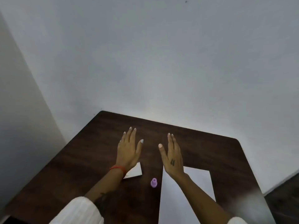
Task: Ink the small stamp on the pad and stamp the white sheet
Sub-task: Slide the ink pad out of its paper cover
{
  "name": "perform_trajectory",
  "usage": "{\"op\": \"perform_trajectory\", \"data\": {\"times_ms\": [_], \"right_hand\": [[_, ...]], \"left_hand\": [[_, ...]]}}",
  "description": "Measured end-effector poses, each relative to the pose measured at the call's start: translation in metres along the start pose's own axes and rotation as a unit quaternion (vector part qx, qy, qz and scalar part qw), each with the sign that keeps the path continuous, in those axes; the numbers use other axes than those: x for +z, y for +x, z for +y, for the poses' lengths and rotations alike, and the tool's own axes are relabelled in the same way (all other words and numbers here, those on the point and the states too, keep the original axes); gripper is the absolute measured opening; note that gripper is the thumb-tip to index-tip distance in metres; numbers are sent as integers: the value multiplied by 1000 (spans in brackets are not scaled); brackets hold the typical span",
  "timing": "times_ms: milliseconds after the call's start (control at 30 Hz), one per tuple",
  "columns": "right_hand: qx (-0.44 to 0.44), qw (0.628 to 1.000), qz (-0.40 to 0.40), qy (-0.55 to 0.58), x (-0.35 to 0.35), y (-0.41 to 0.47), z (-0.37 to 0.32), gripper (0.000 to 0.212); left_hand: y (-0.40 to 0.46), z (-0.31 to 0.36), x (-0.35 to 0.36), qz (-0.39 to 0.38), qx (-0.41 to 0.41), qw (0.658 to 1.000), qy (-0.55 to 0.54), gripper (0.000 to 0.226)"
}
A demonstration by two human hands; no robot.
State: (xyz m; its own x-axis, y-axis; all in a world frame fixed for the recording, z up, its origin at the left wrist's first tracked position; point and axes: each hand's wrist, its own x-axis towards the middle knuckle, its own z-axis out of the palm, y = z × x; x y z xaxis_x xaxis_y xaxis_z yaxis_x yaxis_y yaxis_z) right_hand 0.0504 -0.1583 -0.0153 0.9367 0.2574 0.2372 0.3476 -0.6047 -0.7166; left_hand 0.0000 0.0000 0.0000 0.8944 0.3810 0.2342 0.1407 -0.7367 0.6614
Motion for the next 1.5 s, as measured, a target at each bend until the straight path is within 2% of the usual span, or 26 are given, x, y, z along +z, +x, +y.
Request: {"op": "perform_trajectory", "data": {"times_ms": [200,367,833,933,1067,1300,1500], "right_hand": [[33,996,-87,1,31,-27,7,66],[71,987,-146,12,53,-33,10,63],[132,954,-260,-63,92,-14,13,53],[119,950,-280,-75,98,-11,11,50],[108,949,-283,-84,104,-12,10,50],[97,951,-275,-104,104,-14,6,53],[64,965,-239,-92,101,-18,-11,52]], "left_hand": [[-33,-45,3,-14,-126,992,-10,57],[-52,-64,5,-32,-227,972,-49,58],[-46,-82,16,-83,-354,928,-79,57],[-41,-84,20,-102,-369,921,-80,55],[-42,-86,26,-124,-340,928,-90,41],[-40,-80,26,-110,-348,928,-74,42],[-45,-77,17,-56,-334,940,-48,42]]}}
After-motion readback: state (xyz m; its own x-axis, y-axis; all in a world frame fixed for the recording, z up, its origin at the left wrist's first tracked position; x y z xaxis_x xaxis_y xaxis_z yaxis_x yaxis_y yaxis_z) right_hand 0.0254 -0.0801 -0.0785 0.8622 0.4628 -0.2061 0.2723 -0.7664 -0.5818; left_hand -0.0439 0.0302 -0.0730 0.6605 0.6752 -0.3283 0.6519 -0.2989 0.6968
